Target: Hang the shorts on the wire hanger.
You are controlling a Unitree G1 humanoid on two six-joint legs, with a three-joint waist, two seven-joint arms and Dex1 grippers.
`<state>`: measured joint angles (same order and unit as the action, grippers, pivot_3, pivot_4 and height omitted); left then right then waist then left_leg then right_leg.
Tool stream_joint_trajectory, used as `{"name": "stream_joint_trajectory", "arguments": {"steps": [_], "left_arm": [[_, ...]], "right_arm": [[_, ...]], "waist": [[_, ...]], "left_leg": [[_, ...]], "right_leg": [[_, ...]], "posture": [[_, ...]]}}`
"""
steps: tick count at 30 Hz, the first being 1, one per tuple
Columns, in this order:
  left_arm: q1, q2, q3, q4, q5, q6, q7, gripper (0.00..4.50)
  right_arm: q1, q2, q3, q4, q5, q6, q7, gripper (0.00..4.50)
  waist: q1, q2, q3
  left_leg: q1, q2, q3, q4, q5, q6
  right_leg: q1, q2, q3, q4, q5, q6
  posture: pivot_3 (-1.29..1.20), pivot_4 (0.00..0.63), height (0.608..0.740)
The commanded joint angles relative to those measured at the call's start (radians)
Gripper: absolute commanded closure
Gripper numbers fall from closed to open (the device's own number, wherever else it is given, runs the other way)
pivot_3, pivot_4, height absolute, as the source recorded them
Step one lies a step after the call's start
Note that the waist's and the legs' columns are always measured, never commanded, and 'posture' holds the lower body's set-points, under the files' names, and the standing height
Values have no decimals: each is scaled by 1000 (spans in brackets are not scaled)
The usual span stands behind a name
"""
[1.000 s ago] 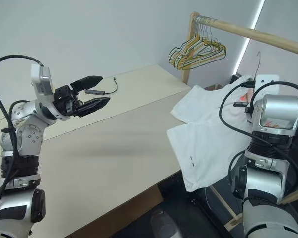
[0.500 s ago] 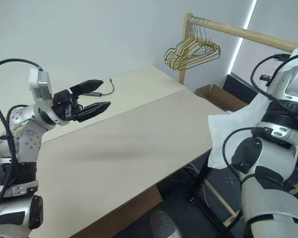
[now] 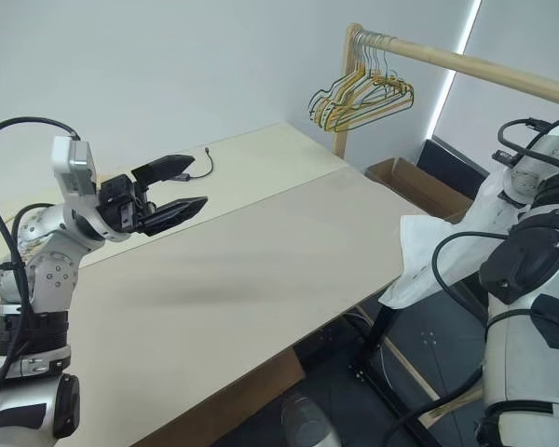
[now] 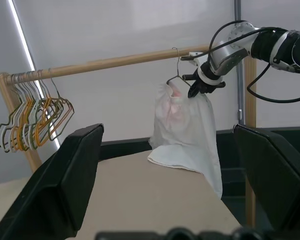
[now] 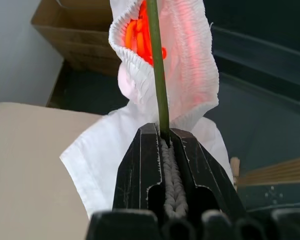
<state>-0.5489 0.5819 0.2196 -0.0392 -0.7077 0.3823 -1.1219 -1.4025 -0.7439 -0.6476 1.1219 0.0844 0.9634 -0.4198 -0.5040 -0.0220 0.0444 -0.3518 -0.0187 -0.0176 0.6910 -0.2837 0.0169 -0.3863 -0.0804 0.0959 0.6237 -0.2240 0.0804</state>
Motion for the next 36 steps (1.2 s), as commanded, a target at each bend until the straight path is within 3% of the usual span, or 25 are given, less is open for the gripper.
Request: {"name": "stream_joint_trajectory", "arguments": {"steps": [1,7,20,28,36], "left_arm": [[-5,-1,30,-38,-25,-19,12,0],[-2,-19,43,-45,-61,-30,8,0],[-1,-27,39,-42,-55,-39,8,0],[-1,-23,32,-40,-47,-47,9,0],[17,-15,61,-45,-74,-37,15,0]], "right_arm": [[-36,-19,7,15,40,-28,-4,4403],[-23,-20,54,31,43,-41,11,4403],[-13,6,217,-21,-25,-91,-39,53],[24,47,488,-172,-239,-226,-100,53],[159,89,724,-436,-420,-464,-11,53]], "waist": [[3,0,0],[11,0,0],[24,0,0],[22,0,0],[20,0,0]], "left_leg": [[0,0,0,0,0,0],[-1,0,1,0,-1,1],[-1,1,4,-2,-2,3],[-1,1,4,-3,-2,3],[0,1,4,-3,-2,3]], "right_leg": [[0,0,0,0,0,0],[0,0,1,-4,1,1],[1,1,3,-13,5,3],[1,1,4,-12,5,3],[0,1,5,-11,8,-1]], "posture": [[-347,0,740],[-346,0,740],[-345,0,740],[-343,0,740],[-320,0,740]]}}
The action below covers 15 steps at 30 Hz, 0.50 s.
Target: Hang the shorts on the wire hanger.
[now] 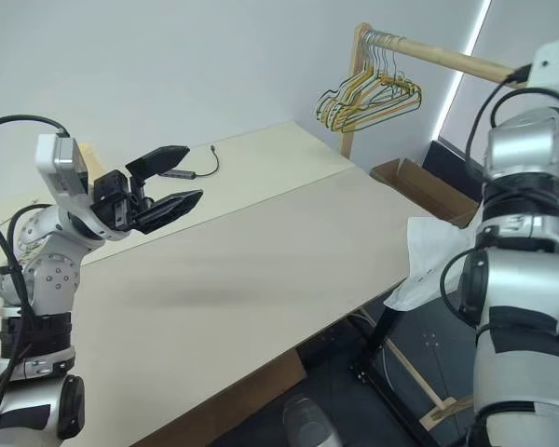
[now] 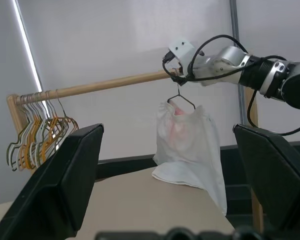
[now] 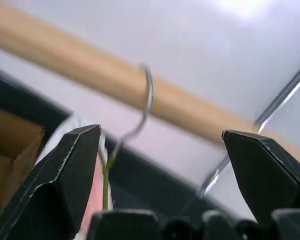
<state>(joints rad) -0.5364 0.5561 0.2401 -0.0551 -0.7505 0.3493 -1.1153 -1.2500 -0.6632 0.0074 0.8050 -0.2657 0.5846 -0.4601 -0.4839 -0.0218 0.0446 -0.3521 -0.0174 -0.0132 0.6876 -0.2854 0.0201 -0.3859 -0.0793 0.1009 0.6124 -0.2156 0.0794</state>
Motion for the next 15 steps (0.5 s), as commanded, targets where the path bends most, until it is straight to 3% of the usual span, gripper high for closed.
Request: {"name": "stream_joint_trajectory", "arguments": {"steps": [1,9,15], "left_arm": [[11,10,51,-25,-38,-3,12,0],[146,55,106,-78,-17,6,78,0],[350,126,179,-195,-2,72,188,0]], "right_arm": [[19,16,84,-150,-84,-108,38,53],[93,86,187,-323,-144,-224,219,53],[243,119,219,-544,-2,-366,603,53]], "waist": [[0,0,0],[15,0,0],[73,0,0]], "left_leg": [[0,0,0,0,0,0],[4,1,-1,0,0,0],[5,1,-3,0,0,0]], "right_leg": [[0,0,0,0,1,-1],[-1,1,-1,1,3,-4],[-3,1,-2,2,3,-5]], "posture": [[-309,0,740],[-238,0,740],[-167,0,740]]}}
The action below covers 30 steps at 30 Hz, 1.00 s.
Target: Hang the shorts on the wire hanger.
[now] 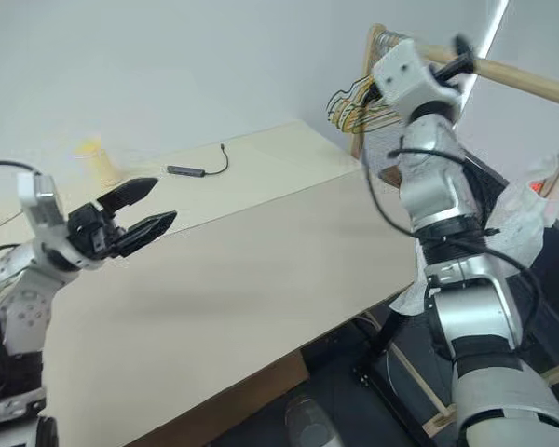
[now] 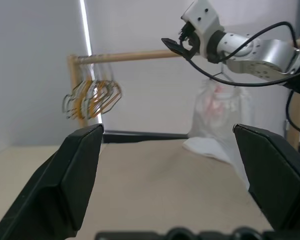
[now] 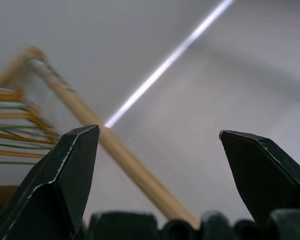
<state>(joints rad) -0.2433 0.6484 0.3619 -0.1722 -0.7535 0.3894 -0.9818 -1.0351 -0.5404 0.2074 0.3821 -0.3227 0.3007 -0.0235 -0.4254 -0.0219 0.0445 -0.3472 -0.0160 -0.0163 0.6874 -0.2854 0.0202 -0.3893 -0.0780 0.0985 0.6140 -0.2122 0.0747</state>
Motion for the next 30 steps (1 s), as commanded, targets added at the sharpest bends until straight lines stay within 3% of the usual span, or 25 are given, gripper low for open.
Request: {"name": "stream_joint_trajectory", "arguments": {"steps": [1,8,17,21,30], "left_arm": [[96,42,72,-101,3,41,69,0],[311,45,165,-240,24,78,195,0],[469,-3,169,-398,43,68,302,0],[503,-3,150,-428,56,76,323,0],[490,-3,131,-445,16,79,317,0]], "right_arm": [[47,3,22,-139,73,-81,215,53],[214,52,45,-281,240,-147,543,53],[333,65,92,-311,254,-231,726,53],[326,79,103,-274,227,-266,733,53],[347,102,120,-274,183,-289,730,53]], "waist": [[30,0,0],[163,0,0],[355,0,0],[407,0,0],[440,0,0]], "left_leg": [[0,0,-1,0,0,0],[-3,0,-2,-1,0,0],[-8,0,-2,-3,0,-1],[-7,1,0,-3,2,-3],[-7,0,0,-4,4,-7]], "right_leg": [[-1,0,-1,0,0,0],[-6,-1,-3,0,1,-2],[-14,-1,-5,0,2,-6],[-14,1,-6,1,2,-9],[-14,3,-10,1,2,-12]], "posture": [[-167,0,740],[-73,0,740],[121,0,740],[136,0,740],[133,0,740]]}}
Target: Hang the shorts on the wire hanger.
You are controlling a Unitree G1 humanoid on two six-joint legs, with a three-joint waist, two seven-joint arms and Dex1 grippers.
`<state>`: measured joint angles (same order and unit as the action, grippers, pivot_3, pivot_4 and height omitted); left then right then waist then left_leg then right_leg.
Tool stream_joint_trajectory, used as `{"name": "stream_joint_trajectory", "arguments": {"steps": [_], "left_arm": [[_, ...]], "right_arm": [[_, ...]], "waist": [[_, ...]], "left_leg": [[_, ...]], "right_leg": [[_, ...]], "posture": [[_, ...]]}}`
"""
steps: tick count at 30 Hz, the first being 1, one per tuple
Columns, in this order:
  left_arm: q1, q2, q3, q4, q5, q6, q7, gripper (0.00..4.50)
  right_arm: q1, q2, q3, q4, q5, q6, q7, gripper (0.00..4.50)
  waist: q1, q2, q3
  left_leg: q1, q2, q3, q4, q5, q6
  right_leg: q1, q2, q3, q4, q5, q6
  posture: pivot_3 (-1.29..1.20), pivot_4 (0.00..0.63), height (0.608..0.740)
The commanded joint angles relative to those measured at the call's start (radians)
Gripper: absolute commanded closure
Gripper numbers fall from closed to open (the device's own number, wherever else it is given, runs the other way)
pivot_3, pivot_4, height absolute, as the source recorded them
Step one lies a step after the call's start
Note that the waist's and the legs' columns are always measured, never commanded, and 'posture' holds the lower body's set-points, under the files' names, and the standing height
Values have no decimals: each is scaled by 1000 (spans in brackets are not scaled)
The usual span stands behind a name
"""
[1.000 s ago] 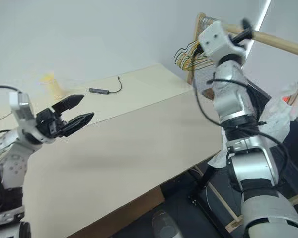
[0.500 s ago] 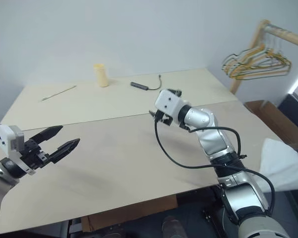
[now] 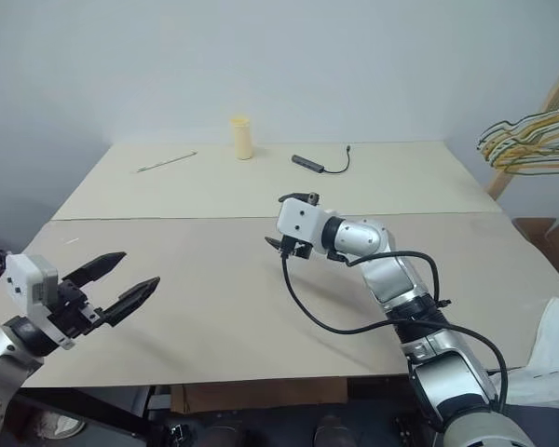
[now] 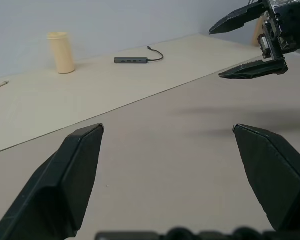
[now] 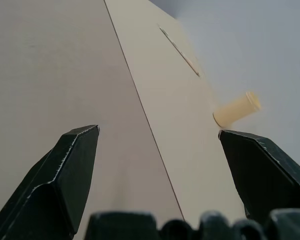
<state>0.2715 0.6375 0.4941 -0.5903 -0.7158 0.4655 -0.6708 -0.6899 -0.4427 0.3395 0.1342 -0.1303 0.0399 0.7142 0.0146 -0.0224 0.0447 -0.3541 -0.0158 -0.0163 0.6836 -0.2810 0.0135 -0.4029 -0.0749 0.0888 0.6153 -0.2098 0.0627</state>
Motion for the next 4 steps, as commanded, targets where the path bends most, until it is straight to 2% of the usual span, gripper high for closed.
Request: {"name": "stream_joint_trajectory", "arguments": {"steps": [1,4], "left_arm": [[-28,13,-8,-22,-15,4,4,0],[-50,28,-22,-2,-14,33,13,0]], "right_arm": [[4,6,-11,-26,-14,-26,-8,53],[14,10,-9,-31,-26,-20,-10,53]], "waist": [[0,0,0],[-1,0,0]], "left_leg": [[0,0,0,0,0,0],[0,0,0,0,0,0]], "right_leg": [[0,0,0,0,0,0],[0,0,0,0,0,0]], "posture": [[133,0,740],[129,0,740]]}}
